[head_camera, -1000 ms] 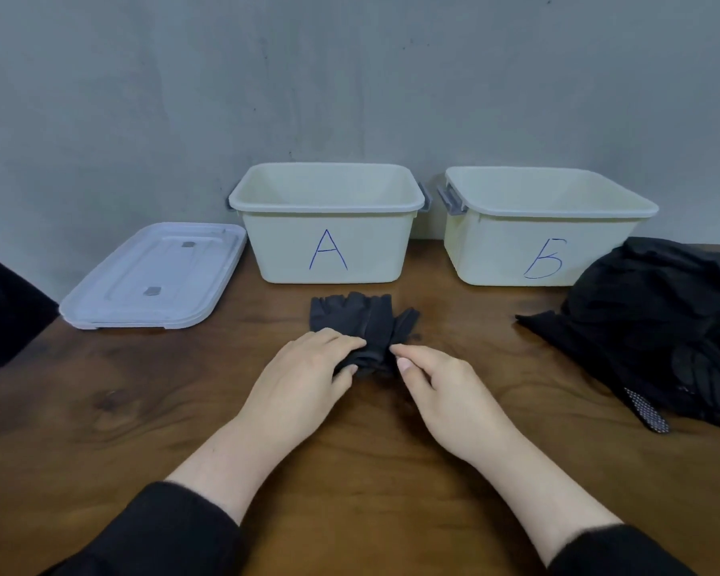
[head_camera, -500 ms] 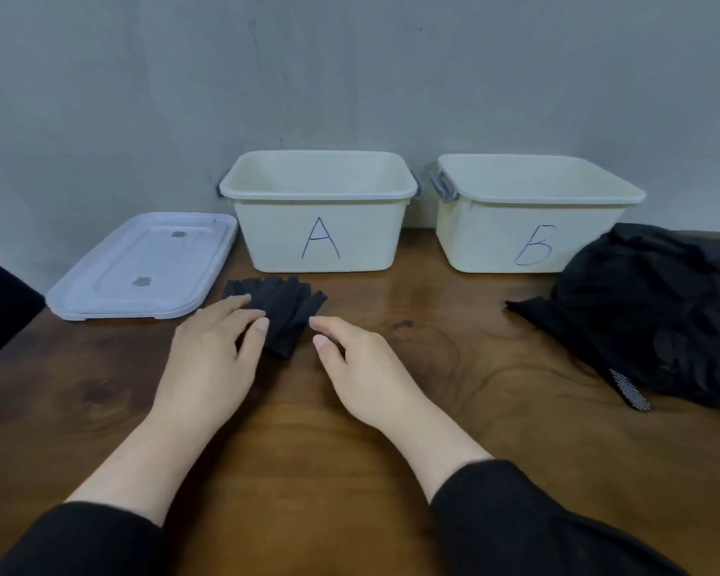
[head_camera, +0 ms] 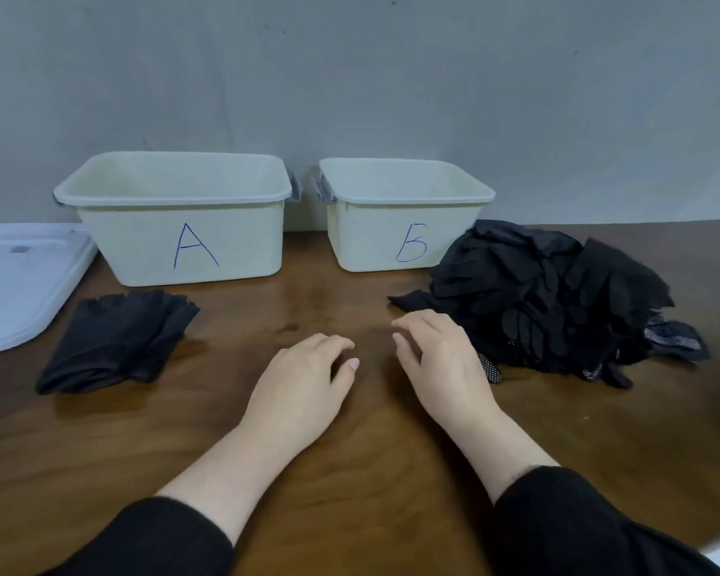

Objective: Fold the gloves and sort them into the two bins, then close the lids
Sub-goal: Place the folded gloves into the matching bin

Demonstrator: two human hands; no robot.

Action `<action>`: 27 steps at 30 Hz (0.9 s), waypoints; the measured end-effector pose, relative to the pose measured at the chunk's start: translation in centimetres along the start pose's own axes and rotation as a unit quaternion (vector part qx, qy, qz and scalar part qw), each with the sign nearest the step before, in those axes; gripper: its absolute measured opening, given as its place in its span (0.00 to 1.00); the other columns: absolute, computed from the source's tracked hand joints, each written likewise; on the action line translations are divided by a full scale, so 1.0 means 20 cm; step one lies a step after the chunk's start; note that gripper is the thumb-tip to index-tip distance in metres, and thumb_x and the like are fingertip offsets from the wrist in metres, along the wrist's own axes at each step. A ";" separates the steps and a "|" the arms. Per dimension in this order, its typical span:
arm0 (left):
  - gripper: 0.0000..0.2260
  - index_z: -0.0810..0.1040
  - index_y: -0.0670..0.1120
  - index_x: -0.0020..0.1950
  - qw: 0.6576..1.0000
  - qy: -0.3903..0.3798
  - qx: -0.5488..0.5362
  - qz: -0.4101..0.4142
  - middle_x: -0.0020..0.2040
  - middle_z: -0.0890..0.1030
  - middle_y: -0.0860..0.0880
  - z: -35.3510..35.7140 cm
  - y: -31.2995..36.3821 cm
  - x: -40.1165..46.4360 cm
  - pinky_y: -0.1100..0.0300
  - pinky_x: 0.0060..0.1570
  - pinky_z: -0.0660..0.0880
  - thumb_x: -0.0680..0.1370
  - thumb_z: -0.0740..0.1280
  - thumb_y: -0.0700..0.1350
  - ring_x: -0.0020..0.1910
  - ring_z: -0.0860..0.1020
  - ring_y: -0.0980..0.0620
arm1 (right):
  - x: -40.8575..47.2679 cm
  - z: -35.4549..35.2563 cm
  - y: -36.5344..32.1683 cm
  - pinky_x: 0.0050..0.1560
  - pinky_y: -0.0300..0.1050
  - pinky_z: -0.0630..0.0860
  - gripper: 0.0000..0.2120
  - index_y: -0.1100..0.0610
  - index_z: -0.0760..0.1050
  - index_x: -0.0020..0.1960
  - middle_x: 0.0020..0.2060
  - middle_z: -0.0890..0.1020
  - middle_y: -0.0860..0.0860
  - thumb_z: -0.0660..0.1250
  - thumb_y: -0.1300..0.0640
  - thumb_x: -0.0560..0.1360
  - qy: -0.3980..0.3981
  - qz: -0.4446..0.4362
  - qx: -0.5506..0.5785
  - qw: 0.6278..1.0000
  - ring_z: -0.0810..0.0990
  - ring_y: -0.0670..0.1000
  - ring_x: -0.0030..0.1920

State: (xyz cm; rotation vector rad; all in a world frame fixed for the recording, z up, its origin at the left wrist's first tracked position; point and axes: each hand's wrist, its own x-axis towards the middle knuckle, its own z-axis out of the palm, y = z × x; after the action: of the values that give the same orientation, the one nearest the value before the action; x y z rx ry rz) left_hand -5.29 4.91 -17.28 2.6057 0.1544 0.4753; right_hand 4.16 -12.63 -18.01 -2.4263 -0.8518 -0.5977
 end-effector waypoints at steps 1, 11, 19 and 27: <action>0.16 0.75 0.56 0.68 1.000 -0.006 0.002 -0.001 0.64 0.77 0.60 0.02 0.02 0.02 0.61 0.61 0.71 0.83 0.58 0.57 0.60 0.76 0.57 | 0.01 0.01 0.03 0.59 0.53 0.77 0.10 0.58 0.81 0.59 0.56 0.82 0.50 0.69 0.60 0.78 0.002 0.000 -0.021 1.000 0.79 0.53 0.56; 0.13 0.78 0.53 0.65 0.997 0.036 -0.060 -0.021 0.57 0.78 0.61 0.00 -0.02 0.02 0.69 0.55 0.68 0.83 0.61 0.52 0.54 0.74 0.62 | 0.29 0.19 0.05 0.70 0.61 0.70 0.07 0.61 0.80 0.49 0.38 0.80 0.56 0.70 0.66 0.71 -0.054 -0.006 -0.270 0.961 0.80 0.60 0.44; 0.13 0.77 0.55 0.67 0.979 0.094 -0.171 -0.064 0.58 0.78 0.62 -0.08 -0.04 0.03 0.65 0.60 0.74 0.82 0.63 0.51 0.57 0.76 0.64 | 0.43 0.02 -0.11 0.49 0.48 0.72 0.09 0.56 0.78 0.55 0.46 0.81 0.51 0.61 0.63 0.80 -0.110 -0.029 -0.101 0.988 0.78 0.56 0.44; 0.20 0.69 0.58 0.75 0.910 0.053 -0.399 -0.103 0.64 0.78 0.62 -0.16 -0.02 0.05 0.80 0.55 0.67 0.83 0.63 0.53 0.61 0.73 0.72 | 0.52 -0.43 -0.38 0.43 0.38 0.74 0.05 0.46 0.80 0.50 0.39 0.84 0.45 0.65 0.52 0.82 -0.079 0.062 0.248 0.963 0.80 0.43 0.40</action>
State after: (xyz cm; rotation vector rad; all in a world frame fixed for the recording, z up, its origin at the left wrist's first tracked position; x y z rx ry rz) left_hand -5.50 6.93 -14.52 1.7404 0.2144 0.4742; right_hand 4.55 -7.81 -3.28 -2.0602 -0.7913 -0.1178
